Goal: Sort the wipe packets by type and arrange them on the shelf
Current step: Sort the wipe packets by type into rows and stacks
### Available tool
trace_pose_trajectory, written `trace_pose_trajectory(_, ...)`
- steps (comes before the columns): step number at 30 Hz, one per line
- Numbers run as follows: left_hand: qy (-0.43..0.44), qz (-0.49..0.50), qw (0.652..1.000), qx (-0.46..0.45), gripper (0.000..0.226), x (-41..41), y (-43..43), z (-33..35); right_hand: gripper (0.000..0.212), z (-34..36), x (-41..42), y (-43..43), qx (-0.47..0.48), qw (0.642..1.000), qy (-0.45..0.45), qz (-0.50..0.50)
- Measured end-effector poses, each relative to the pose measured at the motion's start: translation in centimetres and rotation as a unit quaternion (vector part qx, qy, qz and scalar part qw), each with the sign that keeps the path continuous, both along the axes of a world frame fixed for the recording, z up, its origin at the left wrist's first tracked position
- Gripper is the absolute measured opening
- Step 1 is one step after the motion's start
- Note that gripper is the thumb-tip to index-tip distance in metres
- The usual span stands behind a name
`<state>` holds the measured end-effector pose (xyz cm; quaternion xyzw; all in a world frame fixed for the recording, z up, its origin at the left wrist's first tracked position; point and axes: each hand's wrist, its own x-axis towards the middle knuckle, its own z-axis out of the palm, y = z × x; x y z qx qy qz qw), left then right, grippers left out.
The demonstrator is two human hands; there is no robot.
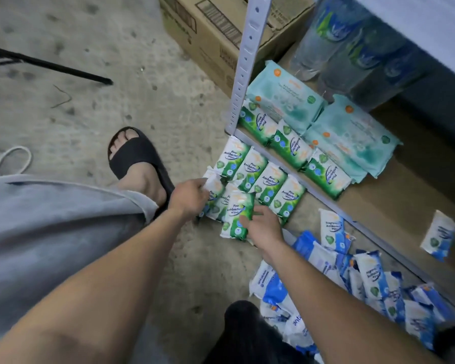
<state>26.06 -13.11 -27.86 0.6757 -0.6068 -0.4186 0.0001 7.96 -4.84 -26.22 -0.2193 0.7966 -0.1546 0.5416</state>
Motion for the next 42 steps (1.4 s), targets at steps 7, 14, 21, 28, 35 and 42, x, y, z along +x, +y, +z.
trace_pose_trajectory(7,-0.017,0.057,0.998,-0.025,0.042,0.4,0.2,-2.7,0.043,-2.5,1.6,0.3,0.02,0.999,0.047,0.02)
trace_pose_trajectory(14,0.02,0.087,0.995,-0.033,0.038,0.6,0.6,-3.2,0.047,-4.7,4.5,-1.2,0.016,0.997,0.057,-0.054)
trace_pose_trajectory(21,0.008,0.043,0.999,-0.021,0.036,1.1,0.0,-3.5,0.037,-6.4,4.7,-2.0,0.001,0.993,0.092,-0.079)
trace_pose_trajectory(28,-0.041,0.021,0.999,-0.018,0.048,-0.7,1.3,-1.1,0.037,-2.2,2.8,-0.6,-0.029,0.991,0.131,0.019)
trace_pose_trajectory(35,-0.088,-0.144,0.985,-0.04,0.049,-3.6,3.4,3.9,0.046,3.0,-1.0,2.6,-0.068,0.964,0.193,0.171)
trace_pose_trajectory(42,-0.094,-0.243,0.965,-0.033,0.053,-9.1,8.2,7.2,0.039,6.7,-6.2,8.8,-0.047,0.945,0.235,0.221)
